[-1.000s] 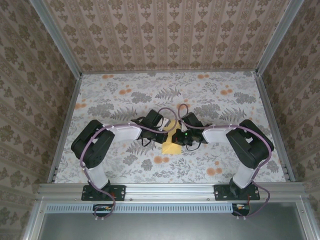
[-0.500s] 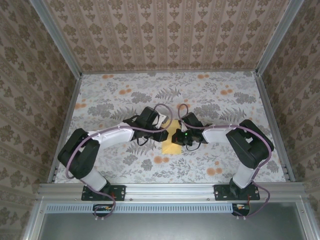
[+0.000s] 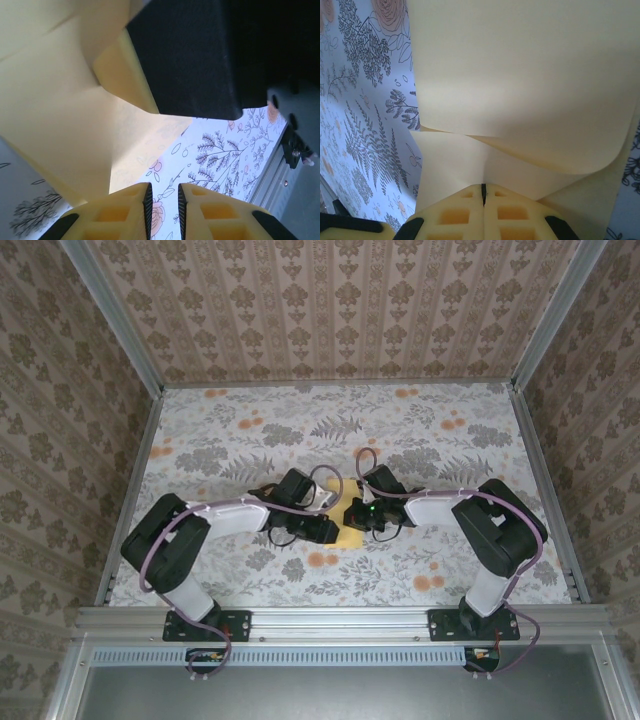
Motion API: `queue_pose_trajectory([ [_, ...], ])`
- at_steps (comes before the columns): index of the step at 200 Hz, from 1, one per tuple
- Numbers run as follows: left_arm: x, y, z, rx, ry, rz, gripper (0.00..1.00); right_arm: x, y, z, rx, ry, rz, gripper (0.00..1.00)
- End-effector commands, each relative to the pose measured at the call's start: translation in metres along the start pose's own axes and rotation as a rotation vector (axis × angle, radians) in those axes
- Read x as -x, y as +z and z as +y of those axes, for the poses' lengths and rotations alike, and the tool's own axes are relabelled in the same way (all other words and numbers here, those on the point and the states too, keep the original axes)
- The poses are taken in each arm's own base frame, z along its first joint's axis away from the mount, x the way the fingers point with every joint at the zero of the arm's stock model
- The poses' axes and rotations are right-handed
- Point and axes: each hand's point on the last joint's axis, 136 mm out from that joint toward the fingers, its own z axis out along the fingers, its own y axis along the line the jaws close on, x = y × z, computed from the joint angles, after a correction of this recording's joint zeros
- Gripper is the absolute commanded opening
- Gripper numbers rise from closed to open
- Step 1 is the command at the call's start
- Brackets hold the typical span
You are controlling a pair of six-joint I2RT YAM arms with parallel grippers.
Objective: Fold a paper plane with a square sheet of paper (fold left side to right side)
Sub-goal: Fold the triangle a second time at the center of the table.
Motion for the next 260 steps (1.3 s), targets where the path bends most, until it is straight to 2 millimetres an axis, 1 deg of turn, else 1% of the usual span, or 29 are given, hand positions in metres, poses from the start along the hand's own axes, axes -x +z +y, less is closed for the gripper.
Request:
queue_pose_trajectory([
  [1, 0.002, 0.006, -0.006, -0.032, -0.002, 0.017, 0.23, -0.014, 0.007, -0.026, -0.1, 0.04, 0.051, 0.0],
  [22, 0.002, 0.008, 0.001, 0.0, -0.003, 0.018, 0.23, -0.014, 0.008, -0.026, -0.101, 0.04, 0.054, 0.0],
  [31, 0.002, 0.009, 0.001, 0.002, -0.001, 0.022, 0.23, -0.014, 0.007, -0.026, -0.1, 0.039, 0.053, 0.0],
  [36, 0.003, 0.009, 0.008, 0.036, -0.001, 0.012, 0.23, -0.014, 0.007, -0.025, -0.101, 0.038, 0.054, 0.0],
  [80, 0.004, 0.007, 0.014, 0.08, 0.002, 0.005, 0.23, -0.014, 0.007, -0.025, -0.103, 0.036, 0.056, 0.0],
  [145, -0.002, 0.007, 0.024, 0.123, 0.0, 0.023, 0.23, -0.014, 0.007, -0.025, -0.104, 0.034, 0.057, 0.0],
  [197, -0.007, 0.005, 0.033, 0.168, -0.008, 0.028, 0.19, -0.014, 0.006, -0.027, -0.117, 0.033, 0.059, 0.0],
  [225, -0.012, 0.005, 0.039, 0.179, -0.023, 0.031, 0.15, -0.015, 0.005, -0.029, -0.124, 0.024, 0.062, 0.0],
  [246, -0.016, 0.007, 0.043, 0.178, -0.035, 0.029, 0.12, -0.012, 0.004, -0.023, -0.107, 0.0, 0.061, 0.0],
  [260, -0.019, 0.008, 0.044, 0.167, -0.044, 0.024, 0.09, -0.008, 0.002, -0.014, -0.081, -0.034, 0.057, 0.0],
])
